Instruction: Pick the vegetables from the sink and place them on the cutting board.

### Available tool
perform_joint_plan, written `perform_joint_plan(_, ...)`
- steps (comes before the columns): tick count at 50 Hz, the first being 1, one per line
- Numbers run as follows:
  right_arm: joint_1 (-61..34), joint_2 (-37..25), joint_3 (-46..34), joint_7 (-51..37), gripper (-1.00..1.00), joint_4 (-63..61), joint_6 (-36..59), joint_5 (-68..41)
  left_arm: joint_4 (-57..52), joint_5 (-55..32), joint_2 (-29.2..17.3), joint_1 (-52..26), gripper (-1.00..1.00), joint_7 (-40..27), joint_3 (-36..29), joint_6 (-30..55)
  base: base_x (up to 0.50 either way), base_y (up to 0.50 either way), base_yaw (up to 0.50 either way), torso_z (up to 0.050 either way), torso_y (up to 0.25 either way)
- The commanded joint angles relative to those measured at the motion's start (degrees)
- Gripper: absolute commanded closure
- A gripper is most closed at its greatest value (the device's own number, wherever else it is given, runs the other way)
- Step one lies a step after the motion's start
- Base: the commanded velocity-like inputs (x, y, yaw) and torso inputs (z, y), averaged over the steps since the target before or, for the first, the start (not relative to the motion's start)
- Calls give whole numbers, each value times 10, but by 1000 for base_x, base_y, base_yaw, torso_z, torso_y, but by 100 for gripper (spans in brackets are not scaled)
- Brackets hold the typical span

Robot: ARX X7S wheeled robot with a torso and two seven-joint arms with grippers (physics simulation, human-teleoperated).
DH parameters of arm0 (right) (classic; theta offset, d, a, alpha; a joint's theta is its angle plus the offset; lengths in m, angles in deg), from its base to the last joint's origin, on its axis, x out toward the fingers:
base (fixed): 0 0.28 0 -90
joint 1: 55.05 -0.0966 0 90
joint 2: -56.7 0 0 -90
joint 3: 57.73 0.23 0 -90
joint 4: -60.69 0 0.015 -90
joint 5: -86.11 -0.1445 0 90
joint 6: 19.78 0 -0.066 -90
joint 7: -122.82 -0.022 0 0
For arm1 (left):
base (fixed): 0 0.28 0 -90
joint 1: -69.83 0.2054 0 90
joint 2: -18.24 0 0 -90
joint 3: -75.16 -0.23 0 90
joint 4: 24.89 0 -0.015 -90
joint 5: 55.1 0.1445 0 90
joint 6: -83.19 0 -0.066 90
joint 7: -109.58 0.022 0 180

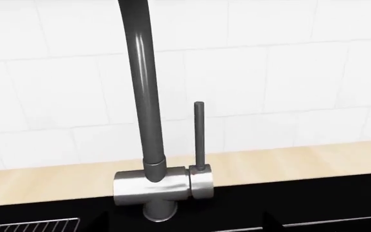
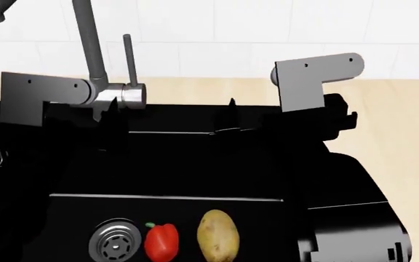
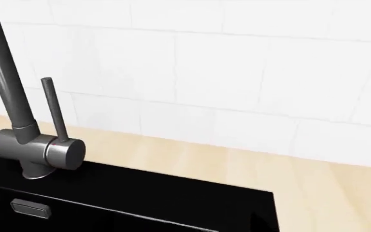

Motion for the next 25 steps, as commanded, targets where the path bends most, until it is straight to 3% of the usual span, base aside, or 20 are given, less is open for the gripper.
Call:
perform_joint_plan(1,-3,19,-41,14,-100,6,68,-19,3,-5,-3,6,-100,-3,-3,-8,0,0,0,0,0)
perform_joint_plan(7,12,28,-74,25,-100,39,78,-25,0,-9,-5,5,-100,-6,-2,-6,0,0,0,0,0)
perform_joint_plan(25,-10,57,-98,39,-100,290,-61,-21,3,-18,-7,19,-100,-8,-7,-19,0,0,0,0,0)
